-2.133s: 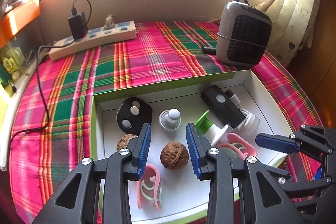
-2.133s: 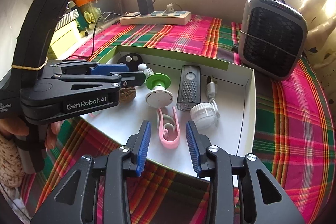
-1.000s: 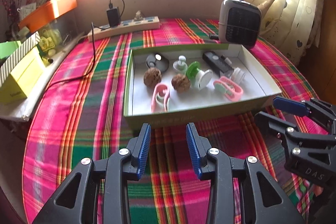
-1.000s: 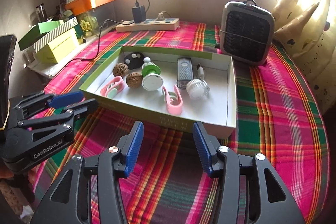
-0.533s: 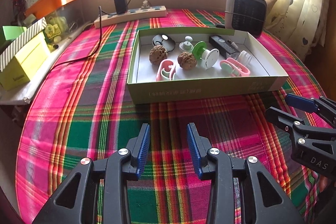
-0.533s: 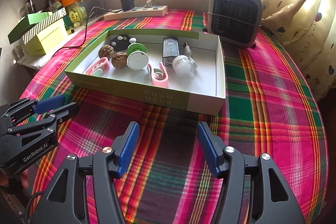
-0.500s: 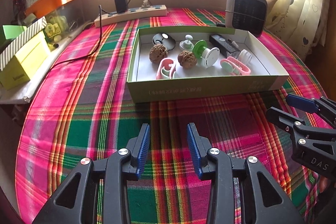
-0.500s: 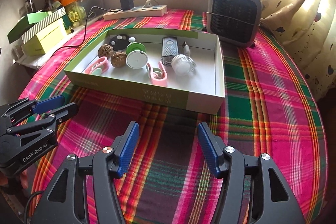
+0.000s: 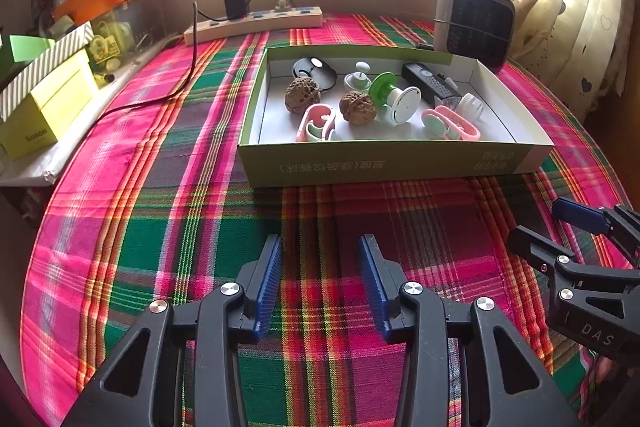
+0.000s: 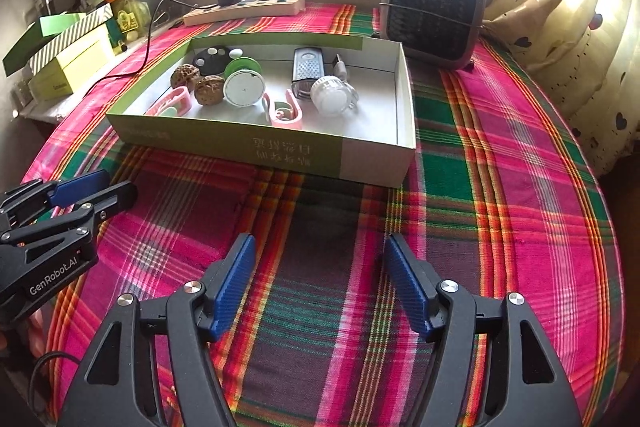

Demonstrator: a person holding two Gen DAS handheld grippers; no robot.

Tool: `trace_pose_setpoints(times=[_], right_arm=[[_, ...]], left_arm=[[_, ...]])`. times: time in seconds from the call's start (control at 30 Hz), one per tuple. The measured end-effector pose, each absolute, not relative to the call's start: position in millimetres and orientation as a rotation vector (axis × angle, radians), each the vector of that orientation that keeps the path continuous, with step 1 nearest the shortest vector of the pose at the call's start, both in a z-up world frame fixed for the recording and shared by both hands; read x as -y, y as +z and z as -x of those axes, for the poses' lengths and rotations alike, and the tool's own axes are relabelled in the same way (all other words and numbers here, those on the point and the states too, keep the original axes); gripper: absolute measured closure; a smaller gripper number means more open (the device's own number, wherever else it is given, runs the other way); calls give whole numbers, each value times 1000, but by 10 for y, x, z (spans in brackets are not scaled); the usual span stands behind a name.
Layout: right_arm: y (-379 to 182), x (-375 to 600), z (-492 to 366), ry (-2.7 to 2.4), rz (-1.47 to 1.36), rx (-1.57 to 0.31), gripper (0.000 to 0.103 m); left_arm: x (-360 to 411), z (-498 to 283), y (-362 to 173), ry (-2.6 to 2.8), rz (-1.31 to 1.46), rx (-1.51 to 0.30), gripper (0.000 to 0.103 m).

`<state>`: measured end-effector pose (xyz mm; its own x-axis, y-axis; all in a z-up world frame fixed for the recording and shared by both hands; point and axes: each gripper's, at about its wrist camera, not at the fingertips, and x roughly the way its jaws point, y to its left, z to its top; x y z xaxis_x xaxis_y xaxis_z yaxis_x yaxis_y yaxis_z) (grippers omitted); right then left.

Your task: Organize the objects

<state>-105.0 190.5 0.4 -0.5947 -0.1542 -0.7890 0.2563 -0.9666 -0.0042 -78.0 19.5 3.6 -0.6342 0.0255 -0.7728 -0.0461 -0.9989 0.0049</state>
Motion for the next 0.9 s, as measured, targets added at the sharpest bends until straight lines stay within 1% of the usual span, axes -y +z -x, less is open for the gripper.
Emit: trace_pose_setpoints(times=[0.07,0.2,0.4,0.9], right_arm=[[3,-1909,1043,-2614,-1277,-170,34],[-4,-1945,1054,-2626,-1293,-157,27],[-7,-1950,1061,-2631,-1302,-157,24],[-10,-1953,1067,-2631,-1304,-156,23]], left_arm=[[-203,780,35,2811,1330,-45,62],[-197,780,33,2813,1334,-29,61],[-195,788,36,2822,1341,-27,59],[-201,790,35,2824,1341,-29,58]])
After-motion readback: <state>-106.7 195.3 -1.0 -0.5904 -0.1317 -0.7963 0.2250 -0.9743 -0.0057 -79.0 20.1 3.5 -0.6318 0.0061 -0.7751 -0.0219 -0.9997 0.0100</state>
